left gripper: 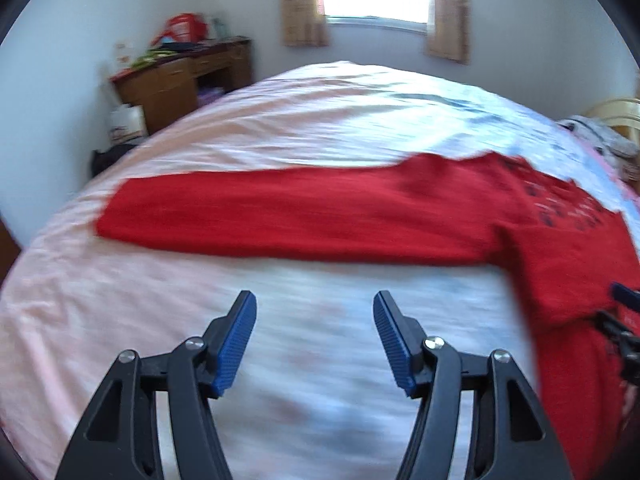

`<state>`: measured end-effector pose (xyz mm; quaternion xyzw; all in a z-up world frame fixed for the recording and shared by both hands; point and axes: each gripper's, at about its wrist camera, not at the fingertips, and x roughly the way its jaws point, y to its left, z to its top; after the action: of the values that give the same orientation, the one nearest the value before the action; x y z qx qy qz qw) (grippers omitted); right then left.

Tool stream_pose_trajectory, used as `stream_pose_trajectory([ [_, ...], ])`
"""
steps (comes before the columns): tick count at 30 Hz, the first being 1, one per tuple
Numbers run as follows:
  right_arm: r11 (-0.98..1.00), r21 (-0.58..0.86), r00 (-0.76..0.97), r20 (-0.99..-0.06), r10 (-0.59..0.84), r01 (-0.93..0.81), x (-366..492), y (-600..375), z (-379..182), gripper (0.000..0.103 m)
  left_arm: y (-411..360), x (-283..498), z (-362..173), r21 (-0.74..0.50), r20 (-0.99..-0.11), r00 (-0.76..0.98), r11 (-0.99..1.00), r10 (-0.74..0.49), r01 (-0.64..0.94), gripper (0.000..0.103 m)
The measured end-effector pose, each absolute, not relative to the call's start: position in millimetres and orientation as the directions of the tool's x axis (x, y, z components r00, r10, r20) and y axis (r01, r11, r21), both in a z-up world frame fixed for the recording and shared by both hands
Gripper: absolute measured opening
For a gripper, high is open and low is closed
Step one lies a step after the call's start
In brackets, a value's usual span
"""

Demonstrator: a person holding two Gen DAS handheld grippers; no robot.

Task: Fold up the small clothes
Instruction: 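Move the left tool to the other sleeve cuff and close on it, then lift the second sleeve with the left tool, lay it across the body, open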

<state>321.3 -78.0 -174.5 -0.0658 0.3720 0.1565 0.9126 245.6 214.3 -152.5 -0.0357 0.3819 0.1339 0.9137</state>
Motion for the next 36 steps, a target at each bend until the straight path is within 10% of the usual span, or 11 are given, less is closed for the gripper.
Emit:
stream_pose_trajectory([
  [14, 0.945, -0.016, 0.682, -0.697, 0.224, -0.326, 320, -78, -175, 0.08, 397, 269, -149, -0.161, -0.731, 0.617, 0.805, 0.292, -0.572, 0.048],
  [36, 0.945, -0.009, 0.68, -0.696, 0.229, -0.327, 321, -79, -176, 0.08, 403, 286, -154, -0.231, -0.744, 0.626, 0.788, 0.235, -0.57, 0.012],
])
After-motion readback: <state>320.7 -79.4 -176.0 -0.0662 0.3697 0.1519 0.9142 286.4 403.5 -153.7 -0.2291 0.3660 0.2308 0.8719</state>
